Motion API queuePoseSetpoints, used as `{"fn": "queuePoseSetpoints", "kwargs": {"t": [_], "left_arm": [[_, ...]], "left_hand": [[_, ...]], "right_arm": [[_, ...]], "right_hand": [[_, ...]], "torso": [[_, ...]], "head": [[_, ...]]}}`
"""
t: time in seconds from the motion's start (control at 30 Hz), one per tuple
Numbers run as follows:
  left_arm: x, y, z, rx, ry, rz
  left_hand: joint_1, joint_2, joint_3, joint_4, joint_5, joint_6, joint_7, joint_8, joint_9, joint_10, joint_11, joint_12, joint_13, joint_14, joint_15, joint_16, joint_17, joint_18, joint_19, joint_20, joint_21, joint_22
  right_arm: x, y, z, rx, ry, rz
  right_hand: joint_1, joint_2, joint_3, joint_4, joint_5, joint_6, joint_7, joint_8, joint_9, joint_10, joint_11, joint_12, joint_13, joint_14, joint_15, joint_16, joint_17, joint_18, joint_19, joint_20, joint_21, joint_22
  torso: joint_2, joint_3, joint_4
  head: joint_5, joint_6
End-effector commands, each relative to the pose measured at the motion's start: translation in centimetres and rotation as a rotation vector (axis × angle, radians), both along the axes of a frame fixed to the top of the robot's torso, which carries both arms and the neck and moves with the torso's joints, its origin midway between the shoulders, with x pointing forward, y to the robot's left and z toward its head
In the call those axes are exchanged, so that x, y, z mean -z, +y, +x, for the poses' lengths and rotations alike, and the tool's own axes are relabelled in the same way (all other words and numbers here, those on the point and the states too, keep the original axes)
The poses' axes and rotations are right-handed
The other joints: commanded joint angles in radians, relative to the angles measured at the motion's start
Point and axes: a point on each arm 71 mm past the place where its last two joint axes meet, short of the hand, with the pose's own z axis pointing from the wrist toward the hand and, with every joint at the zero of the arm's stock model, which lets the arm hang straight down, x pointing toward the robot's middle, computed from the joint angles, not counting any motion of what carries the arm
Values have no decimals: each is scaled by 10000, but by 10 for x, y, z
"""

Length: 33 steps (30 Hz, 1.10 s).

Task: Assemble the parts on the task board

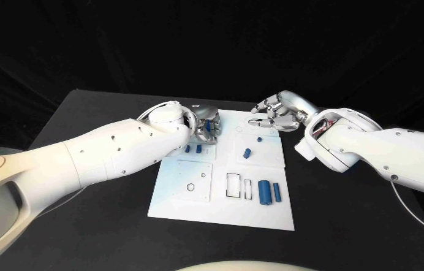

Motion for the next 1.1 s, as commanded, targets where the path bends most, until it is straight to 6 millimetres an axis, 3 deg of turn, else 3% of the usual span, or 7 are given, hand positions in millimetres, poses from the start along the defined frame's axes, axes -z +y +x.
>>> {"fn": "queuePoseSetpoints", "kwargs": {"t": [0.03,0.67,1.1], "left_arm": [[3,-3,-1,142,192,-6],[9,2,0,-67,379,184],[7,0,-1,103,334,-141]], "left_hand": [[56,77,123,-21,-43,92,-2,-79,-27,98,-12,-57,-37,65,-34,59,-15,-66,47,-13,90,43],[136,141,556,-242,-46,276,-2,-194,-158,345,-35,-251,-203,119,-57,217,23,-109,103,-32,304,304],[250,365,1297,-760,-46,931,-98,-166,-203,1132,-199,-532,-326,300,-200,446,155,-173,241,-86,619,698]], "right_arm": [[0,1,-1,-147,-67,-71],[0,1,-1,-143,-62,-76],[0,2,0,-146,-73,-70]], "right_hand": [[0,80,-43,-33,56,60,-11,51,14,-64,13,-65,-9,375,-68,-32,6,101,-65,-1,-21,1232],[5,85,-44,-35,61,67,-14,55,16,-53,10,-61,-6,377,-70,-31,10,99,-59,-2,-15,1237],[7,91,-45,-35,68,74,-16,60,18,-36,7,-51,3,380,-72,-31,13,101,-61,-4,-24,1232]], "torso": [[1,0,-1],[-8,0,8],[-9,-1,14]], "head": [[-16,-29],[-59,-95],[-50,-109]]}}
